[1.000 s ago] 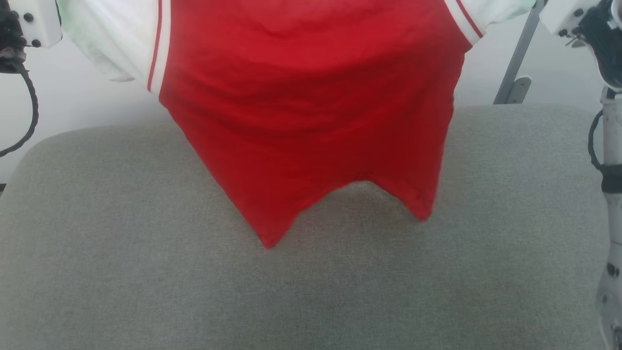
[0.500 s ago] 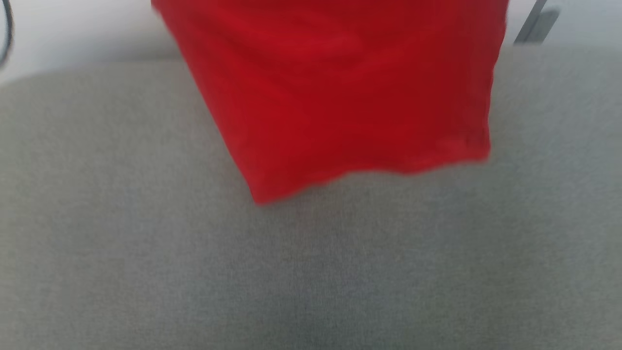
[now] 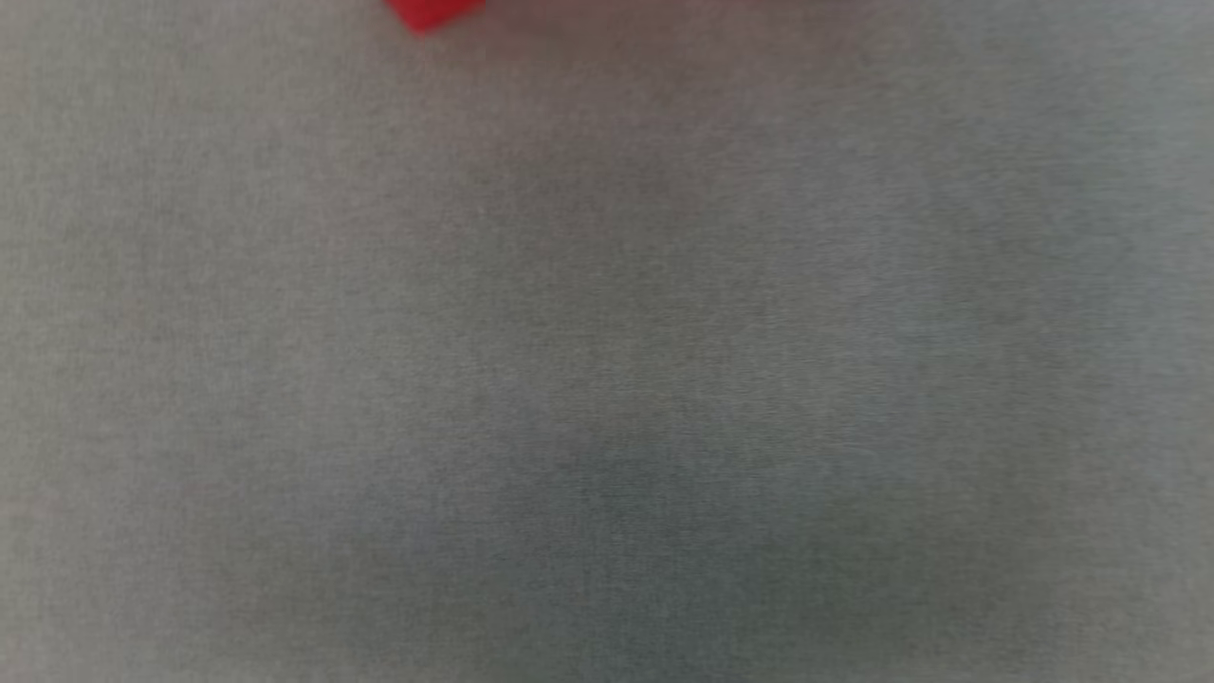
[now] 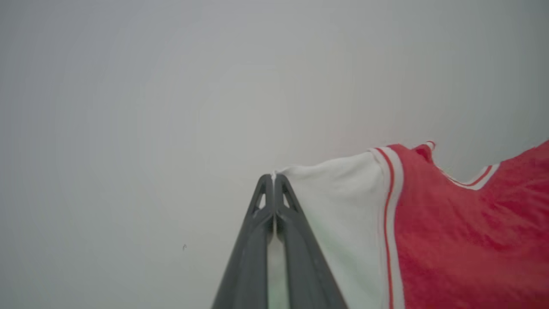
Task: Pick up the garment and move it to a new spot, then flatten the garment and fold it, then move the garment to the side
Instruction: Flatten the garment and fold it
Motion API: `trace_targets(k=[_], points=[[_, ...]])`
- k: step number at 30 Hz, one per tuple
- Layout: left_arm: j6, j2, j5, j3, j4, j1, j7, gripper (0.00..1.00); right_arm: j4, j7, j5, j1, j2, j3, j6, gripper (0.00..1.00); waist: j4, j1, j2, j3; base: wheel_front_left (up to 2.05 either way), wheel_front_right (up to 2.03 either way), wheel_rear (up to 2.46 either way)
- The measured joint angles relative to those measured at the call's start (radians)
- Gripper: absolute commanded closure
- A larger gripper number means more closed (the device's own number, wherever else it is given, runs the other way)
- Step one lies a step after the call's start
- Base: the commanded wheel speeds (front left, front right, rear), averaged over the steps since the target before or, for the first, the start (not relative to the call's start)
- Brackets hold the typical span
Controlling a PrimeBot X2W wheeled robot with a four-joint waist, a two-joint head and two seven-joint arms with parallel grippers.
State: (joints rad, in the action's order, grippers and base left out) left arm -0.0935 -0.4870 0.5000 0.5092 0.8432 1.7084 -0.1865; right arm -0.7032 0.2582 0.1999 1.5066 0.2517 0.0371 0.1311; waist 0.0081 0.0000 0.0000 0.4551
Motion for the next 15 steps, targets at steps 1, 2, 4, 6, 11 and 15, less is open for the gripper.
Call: trace_targets(k=[1,2,4,6,11,15], points=[[-0.005,0.007,0.000,0.008,0.017,-0.002,-0.012,1.00,0.007,0.000,0.007,-0.010,-0.002,-0.007,0.000,1.00,0.007,0.0000,0.0000,0.005,0.00,0.00,0.00],[-0.011,0.015,0.000,0.016,0.032,-0.006,-0.022,1.00,0.001,0.002,0.007,-0.023,-0.002,-0.012,0.000,1.00,0.014,0.0000,0.0000,0.009,0.00,0.00,0.00],[-0.022,0.023,0.009,0.027,0.058,-0.023,-0.034,1.00,-0.023,0.003,-0.017,-0.067,-0.006,-0.024,0.000,1.00,0.025,0.0000,0.0000,0.009,0.00,0.00,0.00],[-0.030,0.027,0.018,0.052,0.081,-0.068,-0.029,1.00,-0.086,0.002,-0.086,-0.118,-0.018,-0.027,0.000,1.00,0.030,0.0000,0.0000,-0.001,0.00,0.00,0.00],[-0.035,0.033,0.135,0.161,0.040,-0.232,0.080,1.00,-0.172,-0.023,-0.275,-0.239,-0.028,-0.130,0.000,1.00,0.040,0.0000,0.0000,-0.044,0.00,0.00,0.00],[-0.036,-0.037,0.262,0.255,-0.083,-0.412,0.190,1.00,-0.136,-0.097,-0.451,-0.372,-0.010,-0.270,0.000,1.00,0.043,0.0000,0.0000,-0.089,0.00,0.00,0.00]])
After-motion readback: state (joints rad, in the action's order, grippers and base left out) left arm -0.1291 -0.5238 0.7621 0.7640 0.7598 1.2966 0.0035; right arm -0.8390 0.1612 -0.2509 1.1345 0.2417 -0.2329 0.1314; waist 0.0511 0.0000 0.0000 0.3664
